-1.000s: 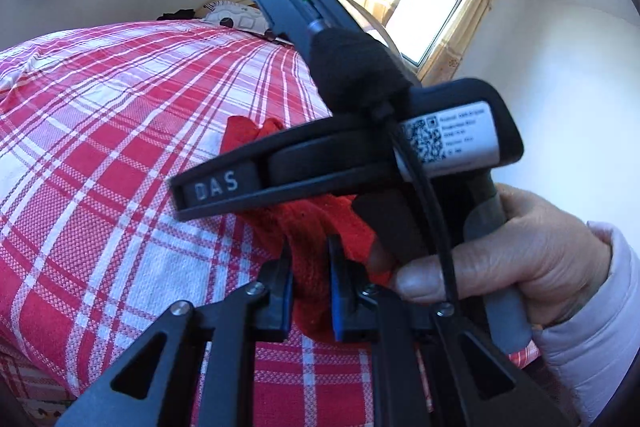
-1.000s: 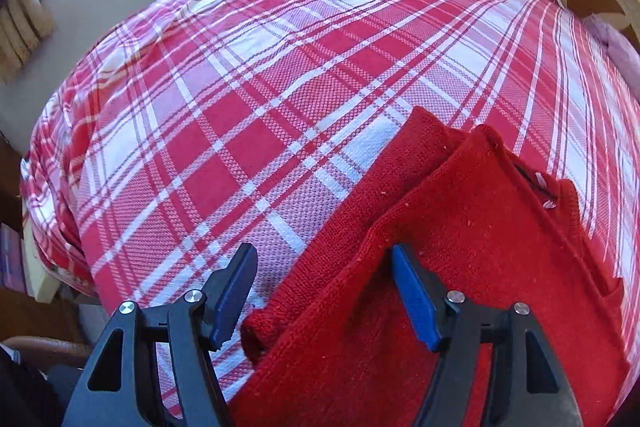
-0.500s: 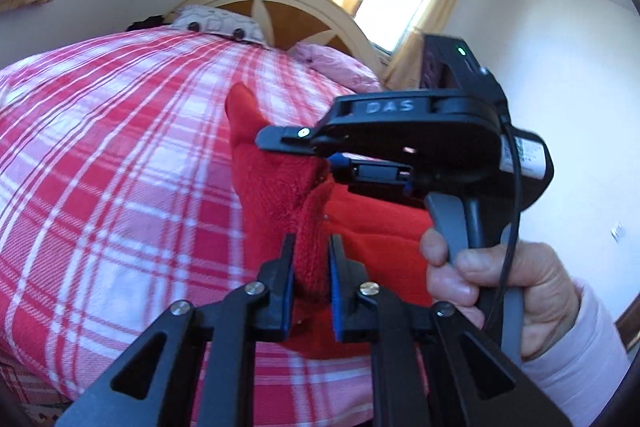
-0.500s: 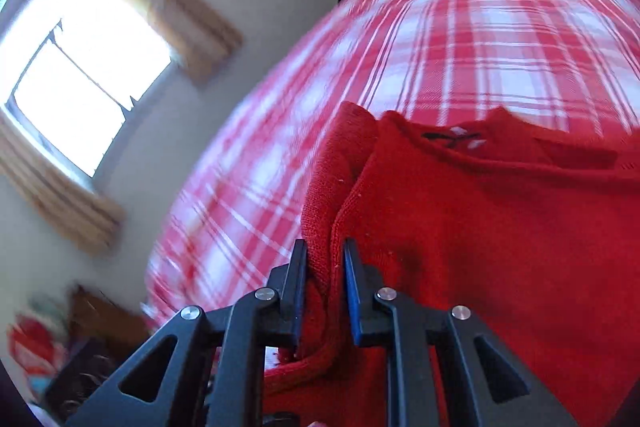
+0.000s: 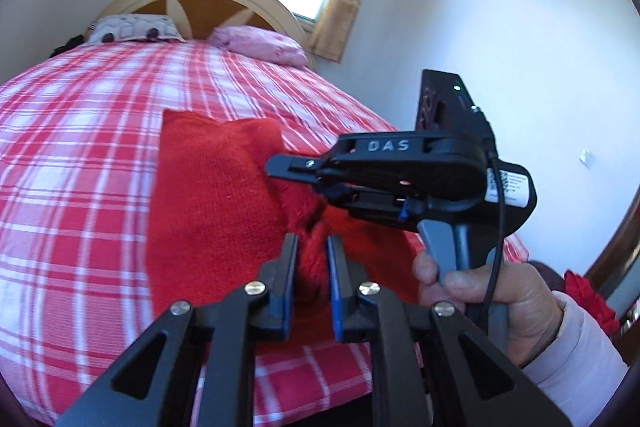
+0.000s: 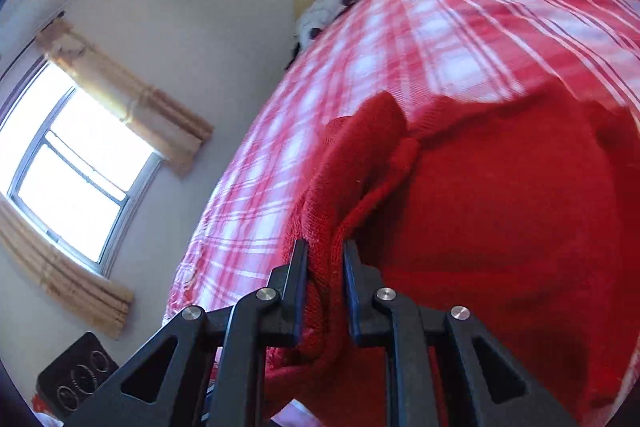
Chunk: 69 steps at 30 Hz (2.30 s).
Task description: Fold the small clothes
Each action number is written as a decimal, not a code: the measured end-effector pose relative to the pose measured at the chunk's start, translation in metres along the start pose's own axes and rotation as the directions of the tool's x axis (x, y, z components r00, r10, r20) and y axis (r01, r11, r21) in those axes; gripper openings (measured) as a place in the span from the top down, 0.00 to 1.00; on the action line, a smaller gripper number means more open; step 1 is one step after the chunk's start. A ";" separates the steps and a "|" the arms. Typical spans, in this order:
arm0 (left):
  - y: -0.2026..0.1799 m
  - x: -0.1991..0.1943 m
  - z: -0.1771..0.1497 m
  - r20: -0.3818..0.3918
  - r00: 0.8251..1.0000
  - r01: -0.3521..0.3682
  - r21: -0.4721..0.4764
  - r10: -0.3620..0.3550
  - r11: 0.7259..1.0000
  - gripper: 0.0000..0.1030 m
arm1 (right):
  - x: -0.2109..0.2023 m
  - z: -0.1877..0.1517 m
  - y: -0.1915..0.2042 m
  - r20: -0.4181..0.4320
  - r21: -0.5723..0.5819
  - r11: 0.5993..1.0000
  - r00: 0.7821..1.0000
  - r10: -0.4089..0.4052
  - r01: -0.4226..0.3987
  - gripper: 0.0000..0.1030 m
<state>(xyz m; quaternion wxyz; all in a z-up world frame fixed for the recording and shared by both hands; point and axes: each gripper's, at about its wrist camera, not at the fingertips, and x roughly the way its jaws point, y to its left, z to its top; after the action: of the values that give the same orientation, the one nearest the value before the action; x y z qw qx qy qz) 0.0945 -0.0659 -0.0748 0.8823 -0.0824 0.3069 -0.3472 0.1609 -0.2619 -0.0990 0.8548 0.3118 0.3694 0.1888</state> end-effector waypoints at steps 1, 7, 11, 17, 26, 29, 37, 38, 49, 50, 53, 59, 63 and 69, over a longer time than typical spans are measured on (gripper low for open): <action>0.001 0.003 0.001 -0.007 1.000 0.005 0.001 -0.005 1.000 0.87 | -0.002 -0.001 -0.007 -0.008 0.017 1.000 1.000 0.008 -0.007 0.81; -0.006 -0.001 -0.002 -0.019 1.000 0.014 0.033 -0.014 0.999 0.90 | -0.005 0.004 -0.030 -0.026 0.176 0.983 0.998 0.058 -0.053 0.38; -0.004 -0.006 -0.005 -0.014 1.000 -0.006 0.028 0.007 1.000 0.90 | 0.002 0.016 -0.022 -0.030 0.144 0.988 0.998 0.055 -0.050 0.37; 0.015 -0.010 -0.004 -0.021 0.998 -0.058 -0.028 0.057 0.998 0.90 | 0.038 0.027 -0.014 -0.085 0.088 0.993 0.992 0.091 -0.083 0.37; 0.016 -0.002 -0.005 -0.038 0.998 -0.056 -0.038 0.055 0.998 0.90 | 0.046 0.025 -0.005 -0.055 -0.042 0.999 0.998 -0.016 0.014 0.88; 0.012 0.001 0.000 -0.041 0.998 -0.041 -0.029 0.039 0.999 0.90 | 0.030 0.028 0.005 0.005 -0.090 0.996 1.000 -0.013 0.014 0.89; -0.018 0.001 0.023 -0.011 0.998 0.064 0.038 -0.063 0.997 0.87 | -0.041 0.045 0.028 0.074 -0.207 0.977 0.997 -0.039 0.053 0.89; -0.019 0.001 0.024 -0.006 0.997 0.072 0.042 -0.072 0.997 0.85 | -0.050 0.048 0.026 0.082 -0.212 0.975 0.996 -0.048 0.065 0.89; 0.000 0.026 0.039 -0.030 0.999 -0.040 0.044 0.041 0.998 0.72 | -0.067 0.041 -0.074 0.001 -0.103 0.978 0.984 -0.180 0.180 0.89; 0.003 0.033 0.040 -0.045 0.997 -0.064 0.053 0.066 0.997 0.72 | -0.065 0.037 -0.081 -0.003 -0.096 0.980 0.984 -0.176 0.175 0.89; 0.008 0.052 0.035 -0.091 0.991 -0.096 0.058 0.101 0.994 0.72 | -0.062 0.030 -0.090 0.013 -0.085 0.983 0.986 -0.164 0.165 0.88; -0.002 0.051 0.022 -0.080 0.987 -0.130 0.142 0.142 0.981 0.57 | -0.087 0.027 -0.094 0.093 0.023 0.989 0.984 -0.150 0.149 0.76; -0.001 0.047 0.016 -0.093 0.987 -0.116 0.148 0.131 0.982 0.39 | -0.130 0.003 -0.069 0.199 0.007 0.985 0.965 -0.168 0.170 0.54; 0.009 0.033 0.010 -0.088 0.991 -0.091 0.087 0.099 0.992 0.39 | -0.135 -0.061 -0.030 0.101 -0.085 0.970 0.971 -0.218 0.226 0.47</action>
<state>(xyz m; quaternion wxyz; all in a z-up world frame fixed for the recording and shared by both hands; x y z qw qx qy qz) 0.1241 -0.0824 -0.0863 0.8854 -0.0150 0.3361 -0.3206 0.0295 -0.3346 -0.0817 0.9005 0.2353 0.3530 0.0951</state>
